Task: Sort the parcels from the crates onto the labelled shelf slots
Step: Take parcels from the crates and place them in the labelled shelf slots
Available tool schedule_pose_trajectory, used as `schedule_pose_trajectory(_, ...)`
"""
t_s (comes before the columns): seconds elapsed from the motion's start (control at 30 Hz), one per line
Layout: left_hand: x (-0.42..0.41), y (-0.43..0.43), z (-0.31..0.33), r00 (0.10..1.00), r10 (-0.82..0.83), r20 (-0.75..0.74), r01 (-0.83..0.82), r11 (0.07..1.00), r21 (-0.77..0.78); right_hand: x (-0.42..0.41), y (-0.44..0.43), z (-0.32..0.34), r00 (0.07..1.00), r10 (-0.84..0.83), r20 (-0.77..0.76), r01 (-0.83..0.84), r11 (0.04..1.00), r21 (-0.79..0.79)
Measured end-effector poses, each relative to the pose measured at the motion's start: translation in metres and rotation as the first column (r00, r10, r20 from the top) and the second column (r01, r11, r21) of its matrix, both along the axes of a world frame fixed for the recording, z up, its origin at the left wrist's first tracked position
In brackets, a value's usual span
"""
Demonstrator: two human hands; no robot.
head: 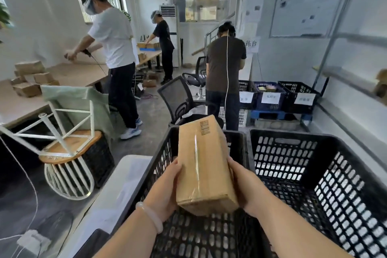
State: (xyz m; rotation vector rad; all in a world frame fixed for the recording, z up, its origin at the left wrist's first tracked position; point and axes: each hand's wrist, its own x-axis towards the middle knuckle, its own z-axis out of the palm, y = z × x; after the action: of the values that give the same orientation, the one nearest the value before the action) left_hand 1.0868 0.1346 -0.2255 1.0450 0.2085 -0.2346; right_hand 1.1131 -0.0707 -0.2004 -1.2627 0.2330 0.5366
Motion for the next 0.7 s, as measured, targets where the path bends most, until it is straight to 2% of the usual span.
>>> schedule_pose_trajectory(0.03, 0.002, -0.002, 0.0, 0.999, 0.026, 0.027, -0.029, 0.992, 0.126, 0.0, -0.004, 0.0, 0.997, -0.028, 0.071, 0.033, 0.997, -0.07)
schedule_pose_trajectory(0.1, 0.003, -0.007, 0.001, 0.992, 0.07, 0.109, -0.11, 0.895, 0.432, -0.002, -0.012, 0.003, 0.969, -0.069, 0.239, 0.129, 0.96, -0.248)
schedule_pose_trajectory(0.17, -0.001, -0.013, 0.008, 0.988, 0.024, 0.151, -0.101, 0.845, 0.525, -0.007, -0.017, 0.008, 0.94, -0.032, 0.338, 0.158, 0.922, -0.354)
schedule_pose_trajectory(0.3, -0.007, -0.028, 0.019, 0.978, -0.149, 0.145, 0.077, 0.907, 0.413, -0.02, -0.02, 0.015, 0.886, 0.041, 0.462, 0.181, 0.886, -0.427)
schedule_pose_trajectory(0.4, -0.01, -0.033, 0.025, 0.972, -0.177, 0.154, 0.123, 0.945, 0.304, -0.024, -0.027, 0.018, 0.876, -0.054, 0.479, 0.248, 0.903, -0.351)
schedule_pose_trajectory(0.47, -0.013, -0.034, 0.025, 0.977, -0.179, 0.12, 0.161, 0.977, 0.142, -0.022, -0.033, 0.016, 0.892, -0.153, 0.426, 0.283, 0.923, -0.261)
schedule_pose_trajectory(0.53, -0.016, -0.038, 0.024, 0.983, -0.171, 0.072, 0.172, 0.985, -0.011, -0.022, -0.037, 0.015, 0.939, -0.136, 0.315, 0.197, 0.965, -0.17)
schedule_pose_trajectory(0.57, -0.017, -0.041, 0.025, 0.986, -0.161, 0.046, 0.163, 0.986, -0.034, -0.023, -0.039, 0.014, 0.962, -0.105, 0.253, 0.139, 0.983, -0.122)
schedule_pose_trajectory(0.63, -0.018, -0.047, 0.027, 0.992, -0.122, 0.029, 0.121, 0.992, 0.032, -0.025, -0.043, 0.014, 0.967, -0.095, 0.235, 0.118, 0.989, -0.086)
schedule_pose_trajectory(0.7, -0.013, -0.05, 0.025, 0.997, -0.033, 0.063, 0.018, 0.973, 0.231, -0.028, -0.049, 0.014, 0.925, -0.169, 0.339, 0.234, 0.959, -0.162)
